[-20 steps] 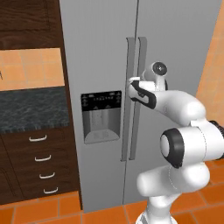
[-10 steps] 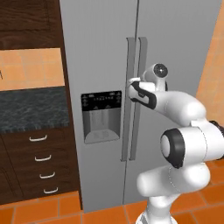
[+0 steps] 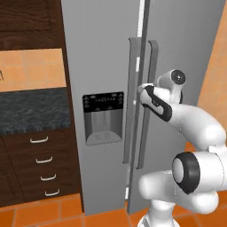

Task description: Take the strawberry from the fridge and place it on top of the pancake, located on the dining counter.

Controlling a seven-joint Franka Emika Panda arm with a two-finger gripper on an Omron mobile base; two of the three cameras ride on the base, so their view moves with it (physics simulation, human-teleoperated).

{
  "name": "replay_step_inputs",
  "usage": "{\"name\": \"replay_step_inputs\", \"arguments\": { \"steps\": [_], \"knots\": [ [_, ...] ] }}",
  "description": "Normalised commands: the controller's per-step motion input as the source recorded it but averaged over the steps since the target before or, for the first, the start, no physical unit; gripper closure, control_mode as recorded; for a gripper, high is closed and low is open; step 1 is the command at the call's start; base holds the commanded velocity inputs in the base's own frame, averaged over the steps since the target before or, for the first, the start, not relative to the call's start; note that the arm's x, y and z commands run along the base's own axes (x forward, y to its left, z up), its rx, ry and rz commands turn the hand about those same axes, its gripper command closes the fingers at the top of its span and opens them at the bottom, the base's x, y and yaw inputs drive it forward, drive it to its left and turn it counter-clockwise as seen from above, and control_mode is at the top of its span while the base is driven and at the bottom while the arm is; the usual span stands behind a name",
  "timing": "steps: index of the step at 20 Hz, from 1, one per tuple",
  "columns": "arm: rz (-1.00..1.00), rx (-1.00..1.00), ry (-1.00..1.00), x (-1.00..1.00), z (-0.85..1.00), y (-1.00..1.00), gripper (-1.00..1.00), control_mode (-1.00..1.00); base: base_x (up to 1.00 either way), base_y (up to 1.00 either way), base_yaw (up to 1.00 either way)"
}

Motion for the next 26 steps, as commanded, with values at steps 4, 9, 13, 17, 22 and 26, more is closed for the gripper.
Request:
{"name": "replay_step_inputs", "arguments": {
  "steps": [4, 9, 13, 17, 22, 26],
  "knots": [
    [0.0, 0.14, 0.0, -1.0, 0.0, -1.0, 1.0, -1.0, 0.0, 0.0, 0.0],
    [-0.02, 0.16, 0.1, -0.96, 0.02, -1.0, 1.0, -1.0, 0.0, 0.0, 0.0],
    [-0.07, 0.2, 0.26, -0.68, 0.13, -1.0, 1.0, -1.0, 0.0, 0.0, 0.0],
    [-0.08, 0.2, 0.26, -0.74, 0.12, -1.0, -1.0, -1.0, 0.0, 0.0, 0.0],
    [-0.13, 0.16, 0.17, -1.0, 0.21, -0.9, -1.0, -1.0, 0.0, 0.0, 0.0],
    [-0.13, -0.03, 0.06, -1.0, 0.39, -0.04, -1.0, -1.0, 0.0, 0.0, 0.0]
  ]
}}
